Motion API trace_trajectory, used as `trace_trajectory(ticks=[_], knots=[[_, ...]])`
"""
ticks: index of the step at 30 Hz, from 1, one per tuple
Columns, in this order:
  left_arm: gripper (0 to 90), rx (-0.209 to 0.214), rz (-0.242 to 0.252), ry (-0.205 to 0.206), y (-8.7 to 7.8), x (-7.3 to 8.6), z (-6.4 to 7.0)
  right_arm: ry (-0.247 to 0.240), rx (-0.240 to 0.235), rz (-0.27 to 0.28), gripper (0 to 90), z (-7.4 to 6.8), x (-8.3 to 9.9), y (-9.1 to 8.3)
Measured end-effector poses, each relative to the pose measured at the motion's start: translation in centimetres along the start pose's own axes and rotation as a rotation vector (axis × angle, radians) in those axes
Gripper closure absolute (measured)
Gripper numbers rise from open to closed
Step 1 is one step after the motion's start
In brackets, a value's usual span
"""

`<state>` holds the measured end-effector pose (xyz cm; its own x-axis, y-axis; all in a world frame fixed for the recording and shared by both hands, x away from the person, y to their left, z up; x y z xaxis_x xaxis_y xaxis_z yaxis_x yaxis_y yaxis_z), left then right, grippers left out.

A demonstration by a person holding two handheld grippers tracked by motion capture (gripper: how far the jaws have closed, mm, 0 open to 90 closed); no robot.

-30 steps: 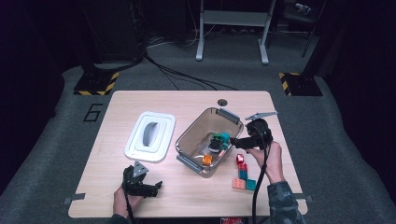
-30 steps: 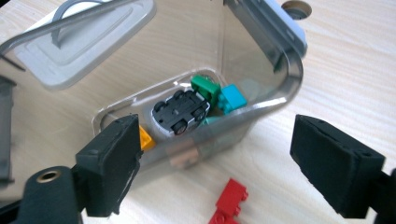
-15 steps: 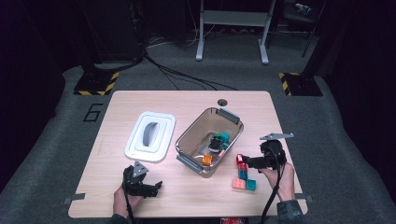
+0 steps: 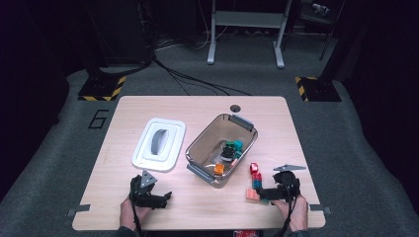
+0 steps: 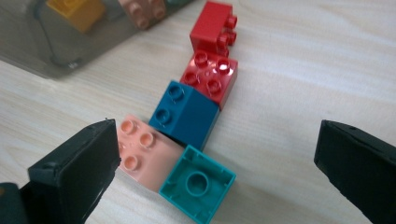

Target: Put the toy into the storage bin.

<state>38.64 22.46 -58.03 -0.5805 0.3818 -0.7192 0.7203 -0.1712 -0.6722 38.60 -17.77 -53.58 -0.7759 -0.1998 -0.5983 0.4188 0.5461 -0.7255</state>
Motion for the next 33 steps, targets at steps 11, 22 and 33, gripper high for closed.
trace_trajectory(ticks=[11, 22, 33], knots=[[1.0, 0.001, 0.000, 0.001, 0.0, 0.0, 0.0, 0.022, 0.034, 0.034, 20.9, -0.1, 1.5, 0.7], [1.0, 0.002, 0.000, 0.001, 0.0, 0.0, 0.0, 0.025, 0.058, 0.014, 46.4, 1.1, 2.3, -0.3], [1.0, 0.002, 0.001, 0.001, 0.0, 0.0, 0.0, 0.037, 0.077, -0.013, 56.7, 1.7, 2.7, -1.0]])
Point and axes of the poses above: each handheld gripper's, and its own axes: y roughly forward along the jaws, x roughly out of its underside, z roughly to its right, the point moved 7 cm from there along y, roughly forward along the jaws, and after that the axes turned 14 degrees about -x, right-handed, at the moved point
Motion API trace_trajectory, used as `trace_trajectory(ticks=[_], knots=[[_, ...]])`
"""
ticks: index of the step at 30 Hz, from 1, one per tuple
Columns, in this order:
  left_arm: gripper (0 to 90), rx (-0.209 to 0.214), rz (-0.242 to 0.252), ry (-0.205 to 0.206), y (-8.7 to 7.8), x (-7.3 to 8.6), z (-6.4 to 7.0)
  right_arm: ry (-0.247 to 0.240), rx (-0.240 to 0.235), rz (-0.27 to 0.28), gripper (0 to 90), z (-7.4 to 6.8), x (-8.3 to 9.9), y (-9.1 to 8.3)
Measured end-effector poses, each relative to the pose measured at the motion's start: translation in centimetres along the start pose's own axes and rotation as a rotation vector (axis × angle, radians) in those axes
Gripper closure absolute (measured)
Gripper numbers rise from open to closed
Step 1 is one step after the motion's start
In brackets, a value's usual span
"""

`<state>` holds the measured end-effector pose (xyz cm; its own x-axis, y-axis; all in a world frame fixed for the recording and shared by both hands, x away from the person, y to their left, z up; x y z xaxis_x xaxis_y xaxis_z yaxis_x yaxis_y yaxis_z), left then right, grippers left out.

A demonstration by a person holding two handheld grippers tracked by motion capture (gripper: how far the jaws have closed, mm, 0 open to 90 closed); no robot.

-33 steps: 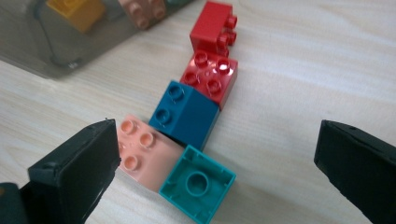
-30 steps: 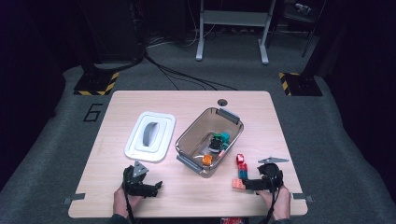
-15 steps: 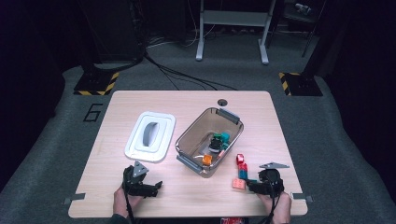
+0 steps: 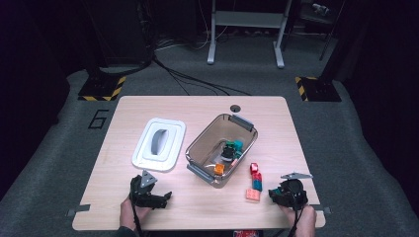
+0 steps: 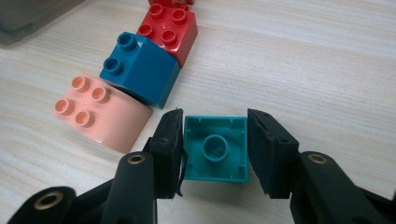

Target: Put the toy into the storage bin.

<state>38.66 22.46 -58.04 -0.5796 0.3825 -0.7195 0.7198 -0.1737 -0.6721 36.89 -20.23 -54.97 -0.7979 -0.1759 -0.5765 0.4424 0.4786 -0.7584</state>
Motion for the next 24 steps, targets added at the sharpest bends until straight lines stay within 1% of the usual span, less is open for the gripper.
trace_trajectory(ticks=[2, 3, 4, 6, 7, 9, 13, 17, 18, 20, 21, 24], knots=[[1.0, 0.000, 0.000, 0.000, 0.0, 0.0, 0.0, 0.000, 0.010, -0.008, 54.5, 0.1, 0.0, 0.0], [1.0, -0.001, 0.000, -0.001, 0.0, 0.0, 0.0, -0.003, 0.007, -0.007, 54.5, 0.2, 0.0, 0.0], [1.0, -0.001, 0.000, -0.002, 0.0, 0.0, 0.0, 0.021, 0.008, -0.016, 54.2, 0.1, 0.1, 0.1], [0.9, -0.001, 0.000, -0.001, 0.0, 0.0, 0.0, 0.011, 0.008, -0.020, 54.6, 0.3, 0.2, 0.2], [0.9, -0.001, 0.000, -0.001, 0.0, 0.0, 0.0, 0.019, 0.006, -0.023, 57.0, 0.2, 0.2, 0.2], [1.0, -0.001, 0.000, -0.001, 0.0, 0.0, 0.0, 0.008, 0.009, -0.022, 57.8, 0.3, 0.2, 0.2], [1.0, 0.000, 0.000, 0.000, 0.0, 0.0, 0.0, 0.017, 0.008, -0.010, 58.8, 0.3, -0.1, 0.0], [0.9, -0.001, 0.000, -0.002, 0.0, 0.0, 0.0, 0.004, -0.001, 0.013, 58.9, 0.4, -0.6, -0.3], [1.0, 0.000, 0.000, 0.000, 0.0, 0.0, 0.0, 0.013, -0.001, 0.020, 58.9, 0.3, -0.7, -0.4], [1.0, -0.001, 0.000, -0.001, 0.0, 0.0, 0.0, -0.005, -0.003, 0.030, 58.9, 0.3, -1.2, -0.6], [1.0, 0.000, 0.000, 0.000, 0.0, 0.0, 0.0, -0.001, -0.005, 0.033, 58.9, 0.2, -1.3, -0.7], [1.0, 0.000, 0.000, 0.000, 0.0, 0.0, 0.0, -0.016, -0.015, 0.050, 58.9, -0.1, -2.1, -1.0]])
Point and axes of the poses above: each handheld gripper's, and its own axes: y roughly forward along the jaws, x roughly out of its underside, z roughly to its right, the point moved 7 cm from there along y, roughly forward along the jaws, and after that the axes turned 14 degrees about -x, right-handed, at the moved point
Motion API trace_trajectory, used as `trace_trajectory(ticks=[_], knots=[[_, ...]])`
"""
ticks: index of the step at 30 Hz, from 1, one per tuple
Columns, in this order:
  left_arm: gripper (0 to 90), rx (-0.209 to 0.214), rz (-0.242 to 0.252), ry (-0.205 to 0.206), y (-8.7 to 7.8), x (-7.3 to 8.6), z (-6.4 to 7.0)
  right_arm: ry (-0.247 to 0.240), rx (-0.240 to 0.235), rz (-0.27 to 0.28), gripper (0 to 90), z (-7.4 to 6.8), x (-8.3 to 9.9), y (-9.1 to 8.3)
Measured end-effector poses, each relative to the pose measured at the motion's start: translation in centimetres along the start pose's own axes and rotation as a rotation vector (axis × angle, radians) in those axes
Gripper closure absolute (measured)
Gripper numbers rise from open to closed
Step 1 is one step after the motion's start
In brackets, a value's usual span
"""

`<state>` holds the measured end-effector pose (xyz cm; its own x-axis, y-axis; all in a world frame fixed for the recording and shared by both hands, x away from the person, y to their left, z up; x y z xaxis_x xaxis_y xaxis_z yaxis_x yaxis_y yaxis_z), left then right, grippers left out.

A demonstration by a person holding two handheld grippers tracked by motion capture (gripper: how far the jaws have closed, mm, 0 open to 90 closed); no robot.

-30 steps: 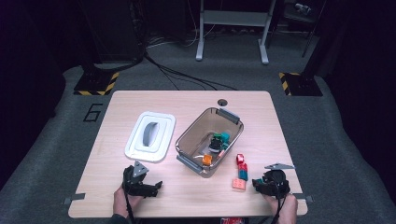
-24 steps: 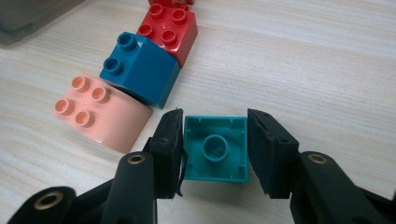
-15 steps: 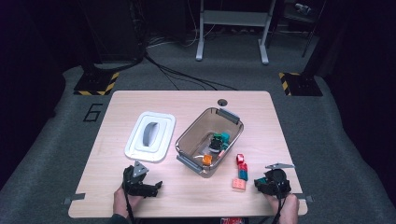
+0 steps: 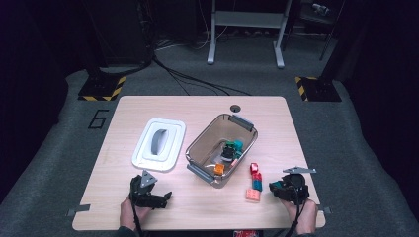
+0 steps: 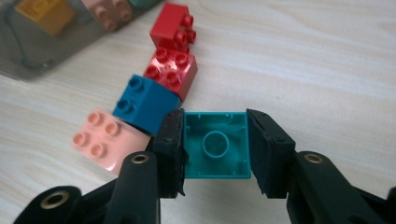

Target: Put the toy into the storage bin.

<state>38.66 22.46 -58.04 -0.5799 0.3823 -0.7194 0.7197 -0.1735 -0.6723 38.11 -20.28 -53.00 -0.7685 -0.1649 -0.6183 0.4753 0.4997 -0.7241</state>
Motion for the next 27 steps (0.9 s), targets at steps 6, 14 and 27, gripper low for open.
trace_trajectory(ticks=[6, 14, 27], knots=[[1.0, -0.001, -0.001, -0.002, 0.0, 0.0, 0.0, -0.015, -0.020, 0.028, 58.9, -0.9, -1.7, -0.2], [1.0, 0.000, 0.000, 0.000, 0.0, 0.0, 0.0, -0.070, -0.033, 0.055, 58.9, -1.9, -4.6, -0.2], [1.0, -0.001, -0.001, -0.002, 0.0, 0.0, 0.0, -0.137, -0.037, 0.083, 58.9, -3.6, -8.8, -1.1]])
Point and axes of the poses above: each handheld gripper's, and its own axes: y roughly forward along the jaws, x roughly out of its underside, z roughly to its right, the point moved 7 cm from there along y, roughly forward along the jaws, and after that the axes turned 14 degrees about -x, right-handed, at the moved point
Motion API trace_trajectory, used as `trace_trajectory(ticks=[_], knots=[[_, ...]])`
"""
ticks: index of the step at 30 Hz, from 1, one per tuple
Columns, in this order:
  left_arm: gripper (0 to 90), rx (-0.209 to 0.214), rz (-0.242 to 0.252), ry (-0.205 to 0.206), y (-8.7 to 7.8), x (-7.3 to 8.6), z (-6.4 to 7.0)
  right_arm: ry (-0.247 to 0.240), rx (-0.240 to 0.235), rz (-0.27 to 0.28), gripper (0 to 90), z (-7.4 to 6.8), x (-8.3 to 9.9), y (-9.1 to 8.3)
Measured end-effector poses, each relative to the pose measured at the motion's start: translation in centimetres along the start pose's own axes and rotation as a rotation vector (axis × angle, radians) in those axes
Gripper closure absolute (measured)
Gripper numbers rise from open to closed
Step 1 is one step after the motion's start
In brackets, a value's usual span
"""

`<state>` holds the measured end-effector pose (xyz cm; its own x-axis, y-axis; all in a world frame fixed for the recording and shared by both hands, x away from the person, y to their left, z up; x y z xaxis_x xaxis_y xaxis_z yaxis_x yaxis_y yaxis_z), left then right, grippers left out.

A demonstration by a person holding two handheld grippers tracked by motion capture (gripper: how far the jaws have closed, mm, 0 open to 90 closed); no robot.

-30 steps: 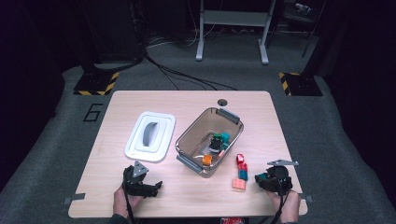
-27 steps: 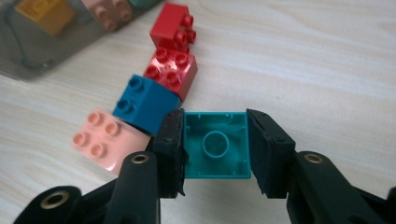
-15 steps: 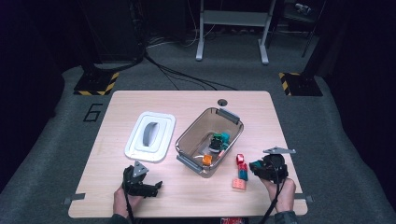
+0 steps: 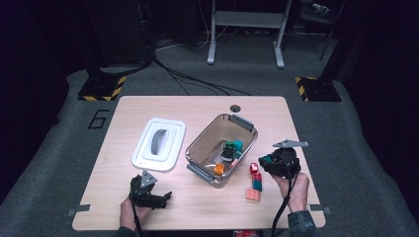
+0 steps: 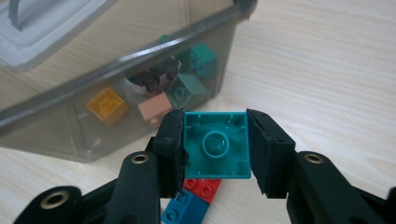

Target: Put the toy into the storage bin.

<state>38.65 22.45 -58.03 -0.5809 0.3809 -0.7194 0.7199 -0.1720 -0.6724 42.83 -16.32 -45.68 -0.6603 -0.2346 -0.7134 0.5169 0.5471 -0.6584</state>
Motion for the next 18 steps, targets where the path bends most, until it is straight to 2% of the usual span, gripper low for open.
trace_trajectory(ticks=[2, 4, 18], knots=[[1.0, 0.000, 0.000, 0.000, 0.0, 0.0, 0.0, -0.025, -0.004, 0.002, 59.0, -0.1, -0.5, -0.1], [1.0, 0.000, 0.001, 0.000, 0.0, 0.0, 0.0, -0.022, -0.005, 0.009, 58.9, -0.4, -1.0, -0.2], [1.0, 0.000, 0.001, 0.000, 0.0, 0.0, 0.0, -0.093, -0.012, 0.030, 58.9, -1.9, -4.5, -0.8]])
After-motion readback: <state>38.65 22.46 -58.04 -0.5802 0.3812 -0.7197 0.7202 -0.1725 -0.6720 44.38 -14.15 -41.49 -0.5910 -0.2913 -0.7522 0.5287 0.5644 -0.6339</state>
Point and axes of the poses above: each handheld gripper's, and its own axes: y roughly forward along the jaws, x roughly out of its underside, z roughly to its right, the point moved 7 cm from there along y, roughly forward along the jaws, and after that the axes turned 14 degrees about -x, right-handed, at the moved point
